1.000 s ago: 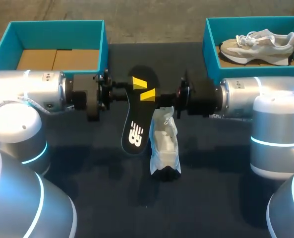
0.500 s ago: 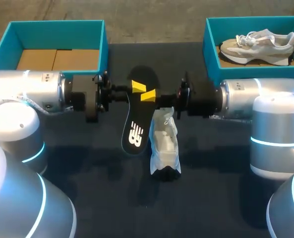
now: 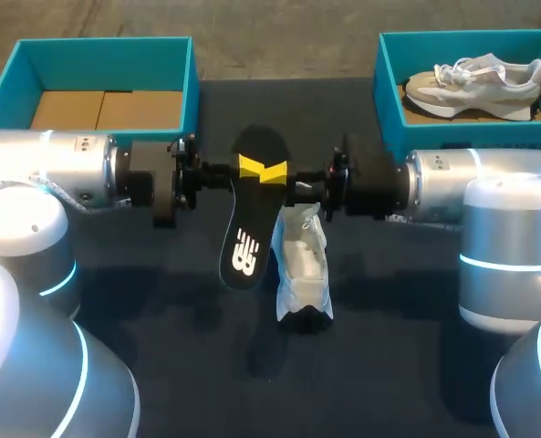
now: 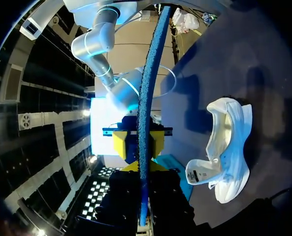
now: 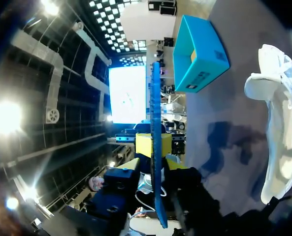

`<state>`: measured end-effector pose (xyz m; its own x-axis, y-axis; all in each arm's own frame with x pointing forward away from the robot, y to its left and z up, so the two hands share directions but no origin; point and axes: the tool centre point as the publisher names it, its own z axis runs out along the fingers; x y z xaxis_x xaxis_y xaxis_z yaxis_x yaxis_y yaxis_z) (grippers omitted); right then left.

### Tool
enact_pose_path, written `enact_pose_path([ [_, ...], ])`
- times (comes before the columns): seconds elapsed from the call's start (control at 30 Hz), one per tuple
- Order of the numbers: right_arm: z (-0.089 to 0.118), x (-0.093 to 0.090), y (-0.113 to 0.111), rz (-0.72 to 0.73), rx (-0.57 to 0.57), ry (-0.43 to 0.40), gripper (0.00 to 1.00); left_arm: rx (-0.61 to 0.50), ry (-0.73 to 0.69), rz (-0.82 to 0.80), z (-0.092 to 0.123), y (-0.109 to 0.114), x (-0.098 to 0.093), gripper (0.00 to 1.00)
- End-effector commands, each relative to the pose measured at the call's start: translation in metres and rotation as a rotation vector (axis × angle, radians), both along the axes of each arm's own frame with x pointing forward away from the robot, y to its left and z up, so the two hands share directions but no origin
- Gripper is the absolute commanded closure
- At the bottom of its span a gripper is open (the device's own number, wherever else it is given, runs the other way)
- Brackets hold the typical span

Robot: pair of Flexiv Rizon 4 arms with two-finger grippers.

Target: Take the shoe out of the shoebox, open the shoe tongue, remove and reinsert the insole, then place the shoe into the shoebox

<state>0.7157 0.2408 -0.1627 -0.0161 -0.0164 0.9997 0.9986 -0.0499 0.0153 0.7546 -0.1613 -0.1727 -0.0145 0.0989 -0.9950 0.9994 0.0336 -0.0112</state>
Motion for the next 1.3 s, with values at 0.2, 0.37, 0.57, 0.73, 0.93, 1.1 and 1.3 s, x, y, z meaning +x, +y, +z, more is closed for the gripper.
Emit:
enact_pose_path([
  [0.2,-0.004,-0.011,-0.014,-0.043,-0.053,-0.009,0.00,0.028,0.102,-0.031,-0.003,0.013,-0.006,1.00],
  [0.37,-0.004,-0.012,-0.028,-0.063,-0.156,-0.114,0.00,0.039,0.150,-0.024,-0.005,0.016,-0.009,1.00],
  [0.57,-0.002,-0.011,-0.031,-0.038,-0.207,-0.185,0.00,0.039,0.150,-0.024,-0.005,0.016,-0.009,1.00],
  [0.73,-0.002,-0.011,-0.031,-0.038,-0.207,-0.185,0.00,0.039,0.150,-0.024,-0.005,0.016,-0.009,1.00],
  [0.93,-0.002,-0.011,-0.031,-0.038,-0.207,-0.185,0.00,0.039,0.150,-0.024,-0.005,0.016,-0.009,1.00],
  [1.1,-0.002,-0.011,-0.031,-0.038,-0.207,-0.185,0.00,0.039,0.150,-0.024,-0.005,0.016,-0.009,1.00],
  [1.3,-0.003,-0.018,-0.041,-0.007,-0.389,-0.276,0.00,0.064,0.332,-0.098,-0.012,0.019,-0.022,1.00],
])
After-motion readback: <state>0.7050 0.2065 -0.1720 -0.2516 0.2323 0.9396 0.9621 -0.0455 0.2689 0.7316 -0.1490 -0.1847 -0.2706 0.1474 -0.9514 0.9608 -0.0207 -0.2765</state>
